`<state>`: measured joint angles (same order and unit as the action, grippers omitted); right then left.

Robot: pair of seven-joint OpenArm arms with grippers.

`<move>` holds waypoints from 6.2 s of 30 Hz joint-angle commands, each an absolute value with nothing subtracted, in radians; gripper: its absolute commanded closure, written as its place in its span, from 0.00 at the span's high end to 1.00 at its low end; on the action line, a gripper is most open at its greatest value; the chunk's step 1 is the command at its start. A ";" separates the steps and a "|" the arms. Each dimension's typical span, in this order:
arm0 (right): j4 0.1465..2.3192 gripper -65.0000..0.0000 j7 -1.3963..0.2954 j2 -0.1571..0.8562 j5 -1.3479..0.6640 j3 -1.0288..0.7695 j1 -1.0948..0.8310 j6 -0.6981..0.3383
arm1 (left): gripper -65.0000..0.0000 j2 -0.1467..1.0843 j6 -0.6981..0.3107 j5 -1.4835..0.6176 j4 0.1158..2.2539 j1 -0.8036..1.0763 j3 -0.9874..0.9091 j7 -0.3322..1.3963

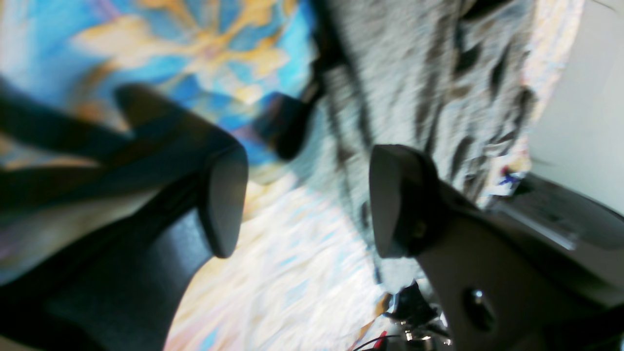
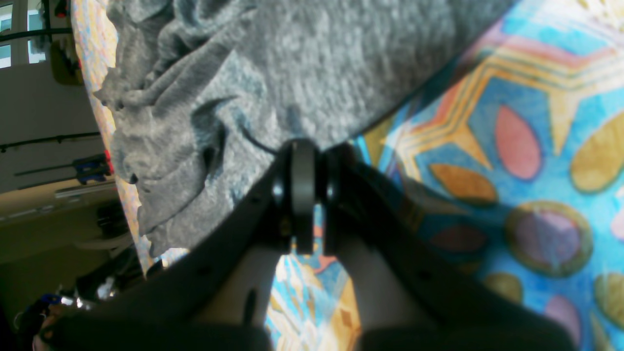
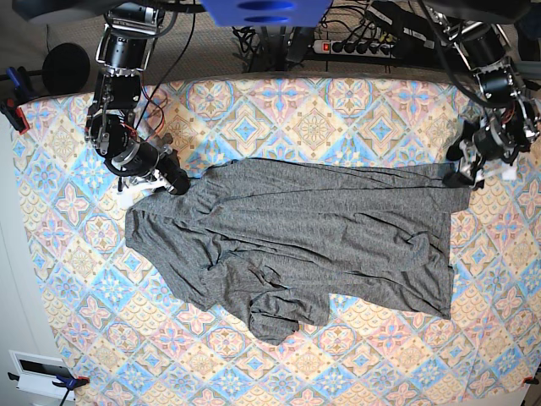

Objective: Layout the t-shirt on the table in an organized manner, then fold the t-shirt properly
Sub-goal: 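Grasp the shirt shoulder corners with both grippers, then lift the shoulder corners and pull them apart to spread the shirt, then hold the shoulder corners and drag the shirt away from the hem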

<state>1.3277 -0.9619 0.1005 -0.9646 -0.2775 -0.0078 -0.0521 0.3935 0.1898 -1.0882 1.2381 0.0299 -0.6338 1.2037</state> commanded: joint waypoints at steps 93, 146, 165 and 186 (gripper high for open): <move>1.728 0.00 -0.998 0.076 -1.013 -0.246 -0.053 -0.077 | 0.00 0.509 0.119 -1.406 1.369 0.116 -0.631 1.219; 1.560 0.49 -0.997 0.147 -1.015 -0.521 0.019 -0.077 | 0.39 0.507 0.159 -1.090 0.987 -0.105 -0.630 1.063; 1.547 0.49 -0.966 0.056 -1.009 -0.512 -0.058 -0.077 | 0.39 0.507 0.159 -1.093 0.987 -0.084 -0.630 1.064; 1.400 0.49 -0.908 0.062 -0.997 -0.599 -0.058 -0.077 | 0.39 0.507 0.159 -1.095 0.989 -0.064 -0.636 1.066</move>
<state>1.3922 -0.8978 0.0551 -1.0004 -0.6003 -0.0631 -0.0784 0.4900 0.1371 -1.1442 0.9852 -0.0692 -0.6342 1.0595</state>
